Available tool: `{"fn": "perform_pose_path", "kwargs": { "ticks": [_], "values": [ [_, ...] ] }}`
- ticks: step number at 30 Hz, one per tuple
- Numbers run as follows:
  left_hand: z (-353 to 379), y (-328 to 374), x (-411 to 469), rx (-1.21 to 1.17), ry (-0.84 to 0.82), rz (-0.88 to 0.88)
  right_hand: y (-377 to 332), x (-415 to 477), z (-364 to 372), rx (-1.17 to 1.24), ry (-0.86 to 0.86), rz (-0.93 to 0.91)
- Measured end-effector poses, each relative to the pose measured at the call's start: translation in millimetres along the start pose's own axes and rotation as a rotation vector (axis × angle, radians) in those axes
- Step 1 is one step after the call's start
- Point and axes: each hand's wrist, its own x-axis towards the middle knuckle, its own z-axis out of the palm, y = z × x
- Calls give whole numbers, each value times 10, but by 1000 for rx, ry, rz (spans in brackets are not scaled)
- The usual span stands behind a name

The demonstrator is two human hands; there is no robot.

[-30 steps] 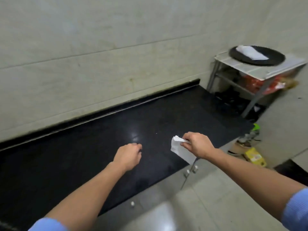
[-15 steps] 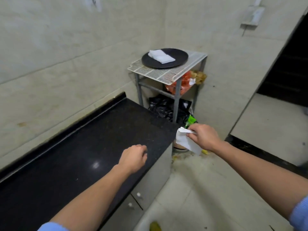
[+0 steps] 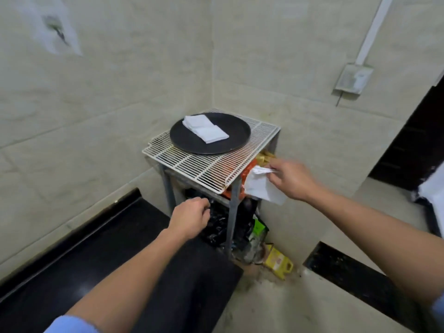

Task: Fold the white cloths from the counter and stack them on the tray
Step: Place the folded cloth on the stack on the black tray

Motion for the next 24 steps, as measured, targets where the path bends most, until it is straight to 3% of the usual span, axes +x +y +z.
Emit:
{"fn": "perform_pose_path", "kwargs": {
  "ticks": [8,14,24],
  "values": [
    [-197,-359,1093,-34,103,-123,122,1638,-8,-37,48,-77],
    [-174,-581,1761,1,208,-209,241,2905,372,23,-14,-155],
    [97,-704,2634,120,153,-433,378,4318,968,96,-489,-579]
  ]
}}
